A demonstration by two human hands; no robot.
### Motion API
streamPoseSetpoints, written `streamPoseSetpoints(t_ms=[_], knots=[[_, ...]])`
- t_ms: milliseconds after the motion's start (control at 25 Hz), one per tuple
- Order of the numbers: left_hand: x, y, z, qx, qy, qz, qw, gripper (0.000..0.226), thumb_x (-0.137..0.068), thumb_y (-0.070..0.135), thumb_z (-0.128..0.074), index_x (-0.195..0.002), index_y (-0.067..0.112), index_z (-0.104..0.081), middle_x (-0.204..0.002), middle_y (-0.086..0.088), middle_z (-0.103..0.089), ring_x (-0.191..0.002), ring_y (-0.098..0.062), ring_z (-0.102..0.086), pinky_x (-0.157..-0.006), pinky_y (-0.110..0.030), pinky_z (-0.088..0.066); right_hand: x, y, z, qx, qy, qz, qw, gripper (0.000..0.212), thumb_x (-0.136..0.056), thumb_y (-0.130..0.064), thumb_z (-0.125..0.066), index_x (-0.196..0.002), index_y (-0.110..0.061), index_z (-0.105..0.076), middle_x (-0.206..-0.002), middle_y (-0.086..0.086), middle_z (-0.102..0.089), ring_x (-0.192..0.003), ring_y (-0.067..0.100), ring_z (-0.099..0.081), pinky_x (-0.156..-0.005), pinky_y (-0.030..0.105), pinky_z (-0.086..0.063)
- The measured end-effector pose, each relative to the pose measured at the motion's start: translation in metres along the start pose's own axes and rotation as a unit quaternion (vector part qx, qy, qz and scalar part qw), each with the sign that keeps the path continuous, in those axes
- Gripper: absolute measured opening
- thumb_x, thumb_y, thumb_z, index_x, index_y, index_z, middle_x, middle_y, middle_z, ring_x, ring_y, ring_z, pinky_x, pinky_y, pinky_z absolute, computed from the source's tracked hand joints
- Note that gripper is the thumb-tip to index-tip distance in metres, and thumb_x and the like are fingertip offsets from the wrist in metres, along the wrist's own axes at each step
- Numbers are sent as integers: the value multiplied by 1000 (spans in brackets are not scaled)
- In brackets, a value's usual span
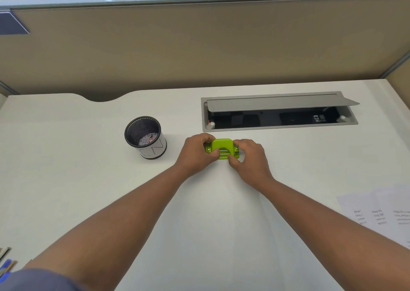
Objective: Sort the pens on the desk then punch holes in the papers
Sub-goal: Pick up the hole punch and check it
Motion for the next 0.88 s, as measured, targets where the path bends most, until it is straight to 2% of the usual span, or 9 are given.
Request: streamPoseSetpoints(t_ms=[200, 360, 480, 560, 680, 760, 880], knots=[[1, -2, -1, 3, 2, -1, 1000, 35, -82, 22, -78, -115, 14, -70, -106, -2, -73, -95, -20, -68, -88, -37, -57, 0, 0, -1, 5, -10, -2, 1000, 42, -88, -27, -75, -126, -12, -66, -125, 8, -68, -111, 29, -59, -97, 36, -41], [12, 1, 4, 10, 30, -16, 999, 58, -80, 24, -81, -132, 11, -59, -130, -6, -61, -118, -19, -57, -102, -30, -46, 6, 0, 0, -27, -24, -18, 999, 59, -87, -29, -77, -138, -10, -57, -139, 10, -58, -127, 27, -51, -107, 36, -39], [38, 14, 12, 2, 75, -54, 996, 52, -80, 21, -79, -127, 12, -59, -130, -4, -57, -121, -20, -52, -104, -29, -41, 21, -5, 12, -52, -17, -28, 998, 64, -88, -28, -76, -144, -12, -50, -147, 8, -50, -135, 23, -46, -111, 32, -37], [62, 25, 6, 7, 75, -67, 995, 45, -81, 18, -77, -123, 14, -61, -127, -3, -58, -119, -22, -53, -102, -29, -41, 41, -8, 23, -61, -25, -38, 997, 64, -90, -26, -74, -147, -13, -48, -149, 6, -48, -137, 22, -45, -114, 34, -39], [102, 46, -20, 18, 28, -65, 997, 43, -84, 18, -75, -125, 17, -62, -129, 1, -60, -120, -19, -54, -102, -28, -41, 82, -9, 44, -69, -41, -46, 996, 61, -91, -24, -71, -147, -15, -48, -150, 4, -47, -136, 20, -46, -113, 38, -40], [128, 65, -45, 30, -20, -71, 997, 41, -85, 19, -75, -125, 20, -63, -126, 8, -59, -117, -15, -56, -100, -28, -44, 116, -1, 64, -69, -41, -58, 995, 58, -91, -24, -69, -146, -16, -49, -148, 2, -49, -132, 19, -49, -111, 36, -41], [164, 91, -93, 48, -103, -61, 992, 39, -87, 23, -73, -125, 23, -63, -123, 13, -58, -112, -10, -59, -94, -21, -44, 167, 27, 93, -78, -25, -99, 992, 55, -91, -22, -68, -143, -18, -52, -145, -1, -52, -128, 16, -53, -108, 32, -43]])
Point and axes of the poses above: each hand's wrist, its own x-axis away from the middle knuckle, its own z-axis out of the back of the hand, y = z × x, the point moved 10 cm from there along -x, towards the middle knuckle
